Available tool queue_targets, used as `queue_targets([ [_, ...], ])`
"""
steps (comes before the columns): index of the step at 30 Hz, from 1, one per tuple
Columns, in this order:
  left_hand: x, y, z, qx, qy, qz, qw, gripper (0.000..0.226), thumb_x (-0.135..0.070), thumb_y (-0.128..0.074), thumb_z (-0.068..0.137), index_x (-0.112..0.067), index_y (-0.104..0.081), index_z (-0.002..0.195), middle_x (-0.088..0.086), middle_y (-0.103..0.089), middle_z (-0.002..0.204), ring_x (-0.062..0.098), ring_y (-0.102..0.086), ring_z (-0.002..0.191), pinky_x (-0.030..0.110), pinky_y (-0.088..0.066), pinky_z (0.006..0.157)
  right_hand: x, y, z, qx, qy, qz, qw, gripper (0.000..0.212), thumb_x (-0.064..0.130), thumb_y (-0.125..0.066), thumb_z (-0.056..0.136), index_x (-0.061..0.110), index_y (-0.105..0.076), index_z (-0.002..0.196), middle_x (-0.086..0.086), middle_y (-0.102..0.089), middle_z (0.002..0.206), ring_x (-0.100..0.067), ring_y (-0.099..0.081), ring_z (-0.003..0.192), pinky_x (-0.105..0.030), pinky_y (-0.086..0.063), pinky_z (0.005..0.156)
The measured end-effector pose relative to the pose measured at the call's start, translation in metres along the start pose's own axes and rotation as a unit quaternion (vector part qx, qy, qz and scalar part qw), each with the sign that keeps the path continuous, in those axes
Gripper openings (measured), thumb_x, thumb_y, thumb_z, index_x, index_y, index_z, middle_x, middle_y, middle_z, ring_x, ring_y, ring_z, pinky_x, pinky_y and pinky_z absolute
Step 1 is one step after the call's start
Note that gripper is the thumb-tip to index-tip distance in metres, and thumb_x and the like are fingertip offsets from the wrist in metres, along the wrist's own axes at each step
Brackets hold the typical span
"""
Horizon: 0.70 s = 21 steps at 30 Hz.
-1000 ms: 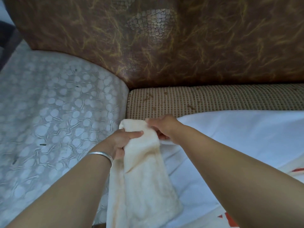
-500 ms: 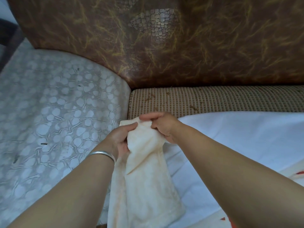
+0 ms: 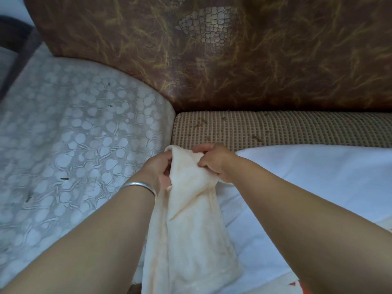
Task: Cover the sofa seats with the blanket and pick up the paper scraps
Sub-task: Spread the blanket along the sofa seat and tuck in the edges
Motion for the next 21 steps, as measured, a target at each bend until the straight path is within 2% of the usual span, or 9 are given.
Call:
queue_targets([
  [3,-0.002,-0.003,0.000,0.046,0.015,0.063,0.997,0.029,-0.015,-0.049,0.095,-0.001,-0.062,0.117,0.018,-0.064,0.118,0.026,-0.061,0.113,0.041,-0.043,0.105,-0.003,-0.007,0.000,0.037,-0.016,0.002,0.999,0.058,-0.012,-0.050,0.085,0.024,-0.056,0.130,-0.008,-0.058,0.129,-0.022,-0.059,0.104,-0.032,-0.053,0.090],
  [5,-0.002,-0.004,-0.002,0.064,0.026,0.079,0.995,0.031,-0.009,-0.055,0.090,0.000,-0.061,0.118,0.019,-0.065,0.117,0.027,-0.061,0.112,0.041,-0.045,0.104,-0.003,-0.008,0.001,0.045,-0.018,-0.003,0.999,0.059,-0.012,-0.051,0.084,0.025,-0.057,0.130,-0.009,-0.059,0.128,-0.023,-0.060,0.103,-0.033,-0.054,0.089],
  [8,-0.010,0.004,-0.007,0.018,0.005,0.070,0.997,0.007,-0.001,-0.055,0.088,0.002,-0.062,0.087,0.014,-0.069,0.071,0.019,-0.064,0.071,0.029,-0.056,0.069,-0.002,-0.007,0.004,0.029,-0.009,-0.009,1.000,0.059,-0.011,-0.049,0.087,0.025,-0.054,0.133,-0.007,-0.052,0.137,-0.024,-0.056,0.112,-0.030,-0.050,0.094],
  [10,-0.017,0.014,-0.006,-0.016,-0.021,0.045,0.999,0.020,0.007,-0.050,0.087,-0.002,-0.053,0.070,0.006,-0.057,0.041,0.009,-0.053,0.038,0.016,-0.043,0.039,-0.003,-0.001,0.008,-0.006,-0.002,-0.015,1.000,0.059,-0.011,-0.044,0.090,0.022,-0.048,0.138,-0.006,-0.044,0.145,-0.025,-0.049,0.124,-0.027,-0.044,0.100],
  [12,-0.026,0.030,-0.001,-0.083,-0.071,0.039,0.993,0.027,0.011,-0.049,0.085,-0.004,-0.048,0.063,0.006,-0.050,0.040,0.004,-0.040,0.023,0.009,-0.030,0.031,-0.004,0.001,0.012,-0.030,0.004,-0.073,0.997,0.057,-0.008,-0.045,0.091,0.018,-0.044,0.141,-0.005,-0.039,0.149,-0.025,-0.045,0.130,-0.029,-0.041,0.107],
  [16,-0.029,0.039,-0.001,-0.137,-0.107,0.032,0.984,0.023,0.007,-0.054,0.086,-0.006,-0.051,0.068,0.008,-0.048,0.064,0.008,-0.050,0.037,0.014,-0.041,0.036,-0.005,-0.014,0.009,0.019,-0.012,-0.152,0.988,0.065,-0.001,-0.061,0.087,0.014,-0.037,0.145,-0.007,-0.044,0.144,-0.025,-0.047,0.129,-0.031,-0.040,0.108],
  [18,-0.021,0.032,-0.007,-0.092,-0.076,0.044,0.992,0.010,-0.012,-0.059,0.090,-0.005,-0.057,0.084,0.009,-0.057,0.070,0.015,-0.060,0.053,0.025,-0.054,0.047,-0.003,-0.014,0.007,0.001,0.001,-0.170,0.986,0.066,0.002,-0.063,0.086,0.013,-0.037,0.145,-0.008,-0.046,0.141,-0.025,-0.048,0.126,-0.029,-0.042,0.105],
  [19,-0.017,0.029,-0.010,-0.062,-0.045,0.096,0.992,0.017,-0.021,-0.060,0.091,-0.004,-0.058,0.090,0.009,-0.060,0.074,0.019,-0.061,0.060,0.030,-0.057,0.052,-0.003,-0.013,0.008,-0.013,0.011,-0.174,0.985,0.066,0.003,-0.065,0.085,0.012,-0.038,0.144,-0.008,-0.047,0.139,-0.025,-0.049,0.125,-0.028,-0.043,0.103],
  [21,-0.012,0.023,-0.015,-0.026,-0.015,0.179,0.983,0.021,-0.019,-0.063,0.089,-0.003,-0.057,0.101,0.009,-0.062,0.079,0.021,-0.060,0.068,0.036,-0.057,0.063,-0.002,-0.014,0.008,-0.029,0.024,-0.167,0.985,0.067,0.005,-0.070,0.081,0.011,-0.042,0.141,-0.009,-0.050,0.136,-0.025,-0.051,0.122,-0.030,-0.045,0.102],
])
Point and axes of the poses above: each hand's wrist, its own z-axis towards the middle knuckle, its own y-axis out of the back of the hand, x = y × z, the point moved 5 cm from there along z, towards the middle knuckle
